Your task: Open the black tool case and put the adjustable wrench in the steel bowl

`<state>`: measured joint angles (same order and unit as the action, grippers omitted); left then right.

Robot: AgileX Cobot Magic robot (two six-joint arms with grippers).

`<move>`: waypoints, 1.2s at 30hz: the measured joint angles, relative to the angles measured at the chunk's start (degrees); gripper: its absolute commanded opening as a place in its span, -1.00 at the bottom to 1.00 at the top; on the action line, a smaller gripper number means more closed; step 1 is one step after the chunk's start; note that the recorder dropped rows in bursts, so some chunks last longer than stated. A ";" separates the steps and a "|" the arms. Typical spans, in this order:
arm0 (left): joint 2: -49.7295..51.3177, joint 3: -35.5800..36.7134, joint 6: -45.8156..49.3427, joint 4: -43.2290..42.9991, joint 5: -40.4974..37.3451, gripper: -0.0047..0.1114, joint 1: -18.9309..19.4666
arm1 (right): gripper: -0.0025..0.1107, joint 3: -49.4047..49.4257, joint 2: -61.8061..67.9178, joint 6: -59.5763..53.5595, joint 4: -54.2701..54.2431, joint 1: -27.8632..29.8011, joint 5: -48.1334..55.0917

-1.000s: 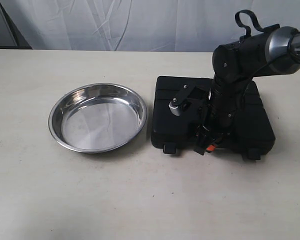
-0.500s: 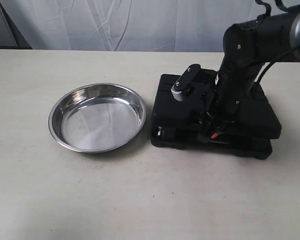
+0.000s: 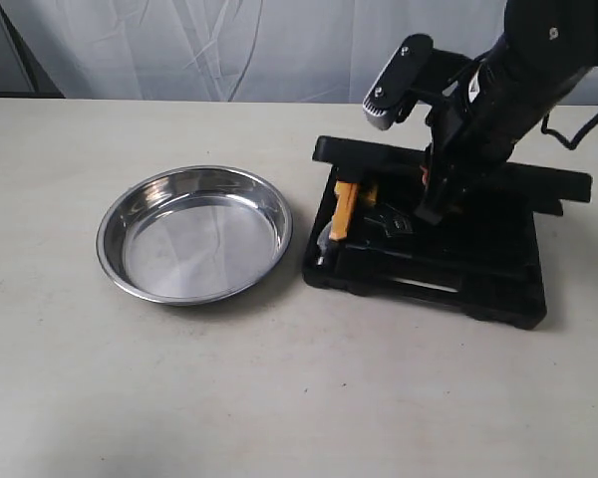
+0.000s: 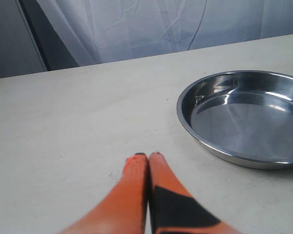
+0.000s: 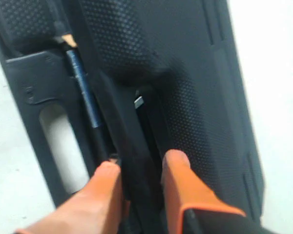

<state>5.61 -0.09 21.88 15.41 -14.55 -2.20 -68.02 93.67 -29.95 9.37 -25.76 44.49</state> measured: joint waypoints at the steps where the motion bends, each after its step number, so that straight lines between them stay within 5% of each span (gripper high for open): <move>1: 0.00 0.00 0.00 0.00 0.00 -0.91 0.00 | -0.97 0.00 -0.59 0.56 1.43 0.00 -0.94; 15: 0.00 0.00 0.00 0.00 0.00 -0.91 0.00 | -0.97 -3.62 -2.70 8.44 13.54 1.05 -4.11; 36: 0.00 0.00 0.00 0.00 0.00 -0.91 0.00 | -0.97 -5.18 3.58 29.40 41.79 13.34 -17.21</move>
<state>5.61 -0.09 21.88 15.41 -14.55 -2.20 -73.20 97.25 -0.54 51.17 -12.41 27.27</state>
